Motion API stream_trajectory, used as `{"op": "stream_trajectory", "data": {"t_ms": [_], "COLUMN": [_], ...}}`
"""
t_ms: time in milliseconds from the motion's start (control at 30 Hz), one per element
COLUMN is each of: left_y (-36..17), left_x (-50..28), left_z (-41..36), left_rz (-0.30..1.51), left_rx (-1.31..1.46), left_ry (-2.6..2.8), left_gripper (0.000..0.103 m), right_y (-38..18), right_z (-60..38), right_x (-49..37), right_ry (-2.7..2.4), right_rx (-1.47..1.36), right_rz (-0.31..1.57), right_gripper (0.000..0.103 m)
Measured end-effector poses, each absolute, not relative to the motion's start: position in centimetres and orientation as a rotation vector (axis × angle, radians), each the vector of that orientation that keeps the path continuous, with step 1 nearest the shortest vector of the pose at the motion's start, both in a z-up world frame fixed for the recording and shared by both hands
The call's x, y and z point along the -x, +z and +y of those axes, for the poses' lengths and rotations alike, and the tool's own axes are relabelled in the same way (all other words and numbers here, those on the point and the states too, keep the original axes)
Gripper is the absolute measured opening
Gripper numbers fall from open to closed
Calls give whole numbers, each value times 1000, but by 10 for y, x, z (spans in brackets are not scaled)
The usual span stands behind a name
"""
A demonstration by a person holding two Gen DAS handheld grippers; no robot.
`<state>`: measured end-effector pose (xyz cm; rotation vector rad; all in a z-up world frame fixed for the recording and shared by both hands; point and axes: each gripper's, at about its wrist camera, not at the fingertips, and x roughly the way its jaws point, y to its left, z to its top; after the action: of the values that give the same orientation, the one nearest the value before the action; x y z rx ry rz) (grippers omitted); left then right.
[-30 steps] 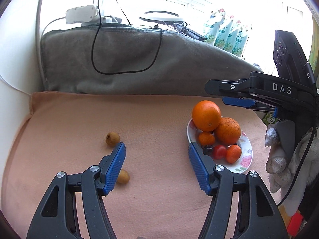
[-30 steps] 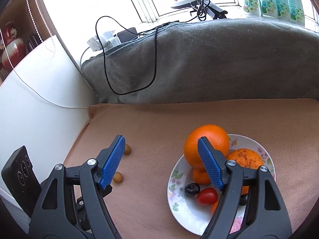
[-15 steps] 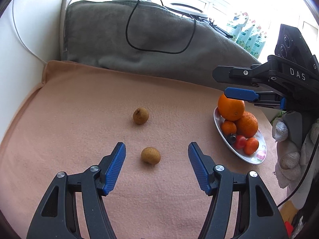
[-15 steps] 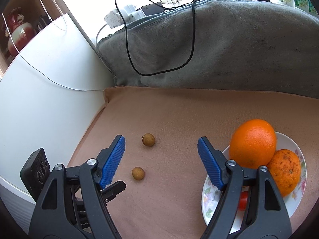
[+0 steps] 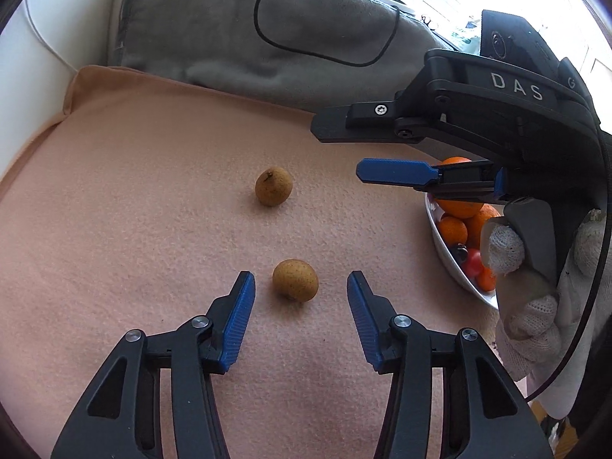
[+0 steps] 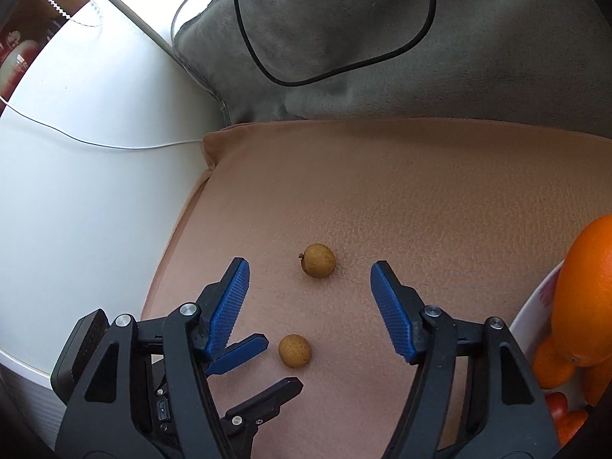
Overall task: Organize fruits
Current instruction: 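Close the left gripper on one longan while the right grasps the other longan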
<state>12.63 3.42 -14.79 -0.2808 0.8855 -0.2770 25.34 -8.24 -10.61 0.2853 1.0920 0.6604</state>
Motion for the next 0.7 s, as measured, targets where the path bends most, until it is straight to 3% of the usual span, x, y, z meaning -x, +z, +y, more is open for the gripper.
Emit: {"op": "stream_trajectory", "data": {"t_ms": [467,700], "left_y": [-155,-158], "left_x": [-139,-149], "left_z": [36,33], "left_rz": [917,930], "left_rx": [301,294], "left_ry": [-287,-288], "left_gripper": [42,39], "right_y": [-133,-140], "right_z": [-58,-50], "right_x": [-275,-281], "right_ry": [650,637], "right_rx": [-284,-264], "right_rz": [1161,1178], "right_gripper": [52,50]}}
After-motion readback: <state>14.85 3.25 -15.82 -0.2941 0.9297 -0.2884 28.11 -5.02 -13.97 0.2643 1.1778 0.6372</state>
